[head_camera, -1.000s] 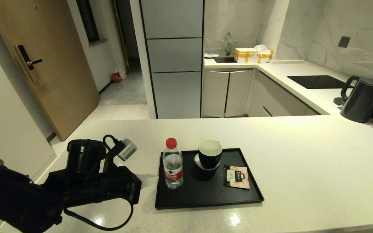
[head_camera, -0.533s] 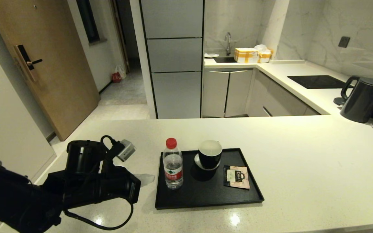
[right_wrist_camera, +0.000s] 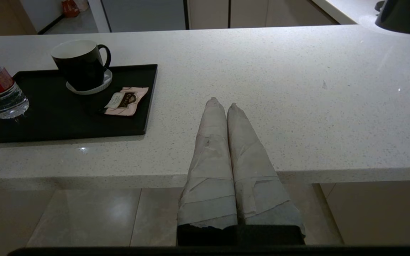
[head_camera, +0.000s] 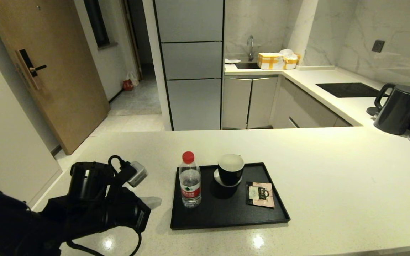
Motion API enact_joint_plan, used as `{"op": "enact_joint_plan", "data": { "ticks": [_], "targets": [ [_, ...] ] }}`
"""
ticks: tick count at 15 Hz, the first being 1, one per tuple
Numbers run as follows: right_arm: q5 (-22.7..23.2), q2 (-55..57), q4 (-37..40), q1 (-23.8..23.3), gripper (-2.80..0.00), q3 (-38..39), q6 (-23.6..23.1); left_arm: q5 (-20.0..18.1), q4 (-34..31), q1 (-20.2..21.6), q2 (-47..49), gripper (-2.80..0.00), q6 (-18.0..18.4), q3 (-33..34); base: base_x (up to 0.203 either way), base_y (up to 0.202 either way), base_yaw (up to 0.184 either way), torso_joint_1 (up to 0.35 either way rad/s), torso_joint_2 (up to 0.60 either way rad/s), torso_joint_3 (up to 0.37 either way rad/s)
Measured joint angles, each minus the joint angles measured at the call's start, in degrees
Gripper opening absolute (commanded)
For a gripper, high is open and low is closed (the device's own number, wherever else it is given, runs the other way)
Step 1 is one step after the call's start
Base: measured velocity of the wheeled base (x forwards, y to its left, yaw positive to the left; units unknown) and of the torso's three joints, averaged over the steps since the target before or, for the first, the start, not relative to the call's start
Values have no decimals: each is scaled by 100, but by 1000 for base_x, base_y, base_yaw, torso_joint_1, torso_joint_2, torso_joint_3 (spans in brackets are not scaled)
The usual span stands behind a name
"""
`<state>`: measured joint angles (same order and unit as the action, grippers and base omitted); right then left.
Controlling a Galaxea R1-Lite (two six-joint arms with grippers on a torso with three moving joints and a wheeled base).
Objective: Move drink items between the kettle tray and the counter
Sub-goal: Pick up the bottled water
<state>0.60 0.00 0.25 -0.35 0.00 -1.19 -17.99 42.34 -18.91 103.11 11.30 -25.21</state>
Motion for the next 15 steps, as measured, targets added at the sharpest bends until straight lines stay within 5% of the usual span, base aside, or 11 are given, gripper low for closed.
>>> {"op": "enact_joint_plan", "data": {
  "ticks": [3, 15],
  "targets": [
    [-1, 0, 1, -5, -280, 0, -1, 398, 30, -35, 0, -280, 3, -28, 0, 0, 0, 0, 0, 0],
    [-2, 0, 0, 2, -280, 0, 0, 367, 35, -44, 6, -280, -63, -72, 0, 0, 0, 0, 0, 0]
  ]
}}
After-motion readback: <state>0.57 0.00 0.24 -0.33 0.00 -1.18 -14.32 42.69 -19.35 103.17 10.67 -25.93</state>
